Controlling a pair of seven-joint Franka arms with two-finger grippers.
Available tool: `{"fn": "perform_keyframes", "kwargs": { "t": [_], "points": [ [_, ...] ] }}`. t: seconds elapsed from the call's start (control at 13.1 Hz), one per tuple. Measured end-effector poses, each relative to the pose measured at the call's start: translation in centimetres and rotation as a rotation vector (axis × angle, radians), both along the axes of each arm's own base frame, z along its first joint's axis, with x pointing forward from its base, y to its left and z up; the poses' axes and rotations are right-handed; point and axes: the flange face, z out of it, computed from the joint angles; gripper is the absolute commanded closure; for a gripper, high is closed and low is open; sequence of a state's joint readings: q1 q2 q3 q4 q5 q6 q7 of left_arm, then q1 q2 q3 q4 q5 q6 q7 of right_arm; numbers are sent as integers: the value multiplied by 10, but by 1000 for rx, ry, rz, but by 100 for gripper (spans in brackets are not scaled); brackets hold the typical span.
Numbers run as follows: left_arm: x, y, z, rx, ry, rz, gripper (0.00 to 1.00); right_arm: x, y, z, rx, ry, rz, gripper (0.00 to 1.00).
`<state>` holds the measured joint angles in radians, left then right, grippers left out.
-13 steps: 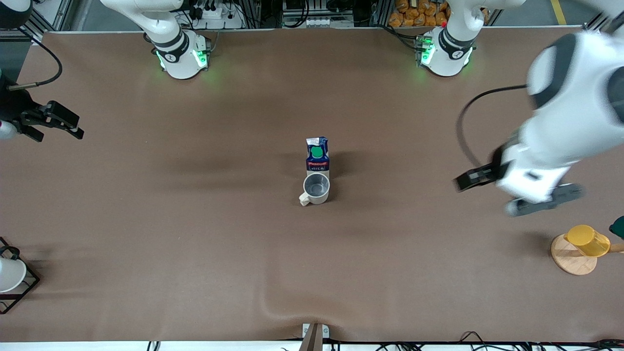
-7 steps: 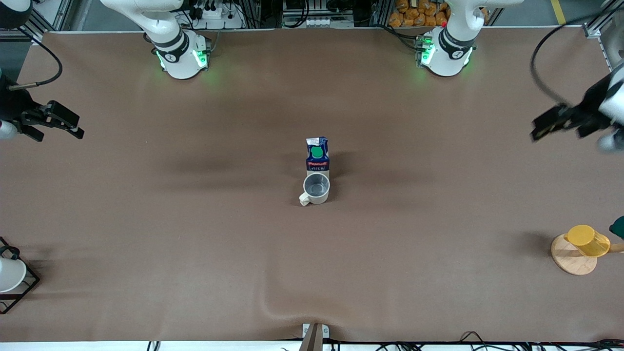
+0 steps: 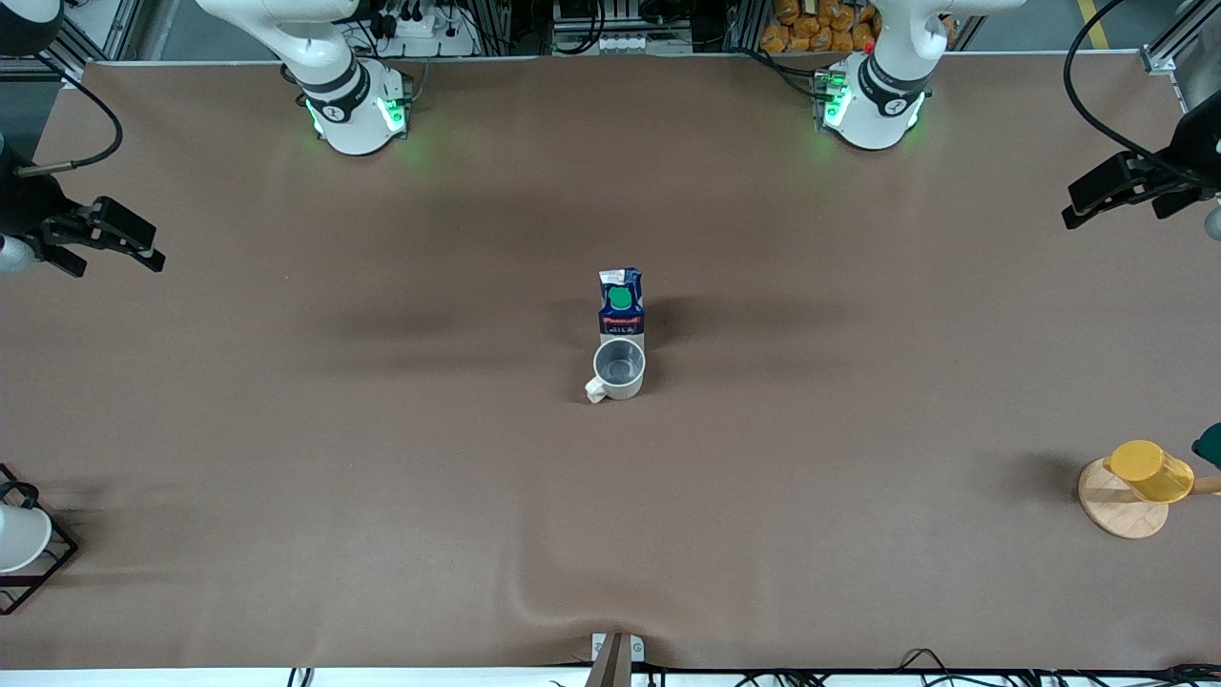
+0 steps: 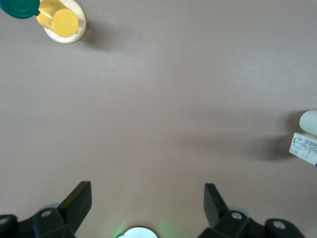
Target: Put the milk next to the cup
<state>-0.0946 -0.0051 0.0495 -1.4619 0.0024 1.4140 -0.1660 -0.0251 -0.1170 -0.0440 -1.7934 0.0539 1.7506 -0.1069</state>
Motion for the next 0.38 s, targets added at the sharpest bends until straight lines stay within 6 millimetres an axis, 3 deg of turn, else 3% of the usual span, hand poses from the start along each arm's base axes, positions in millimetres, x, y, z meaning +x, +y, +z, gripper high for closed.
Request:
{"fn": "perform_keyframes", "kwargs": {
  "t": [0.38],
  "points": [
    [0,-5,-3,-4,8,-102,0,0,0,0,0,0,0,0]
  ]
}}
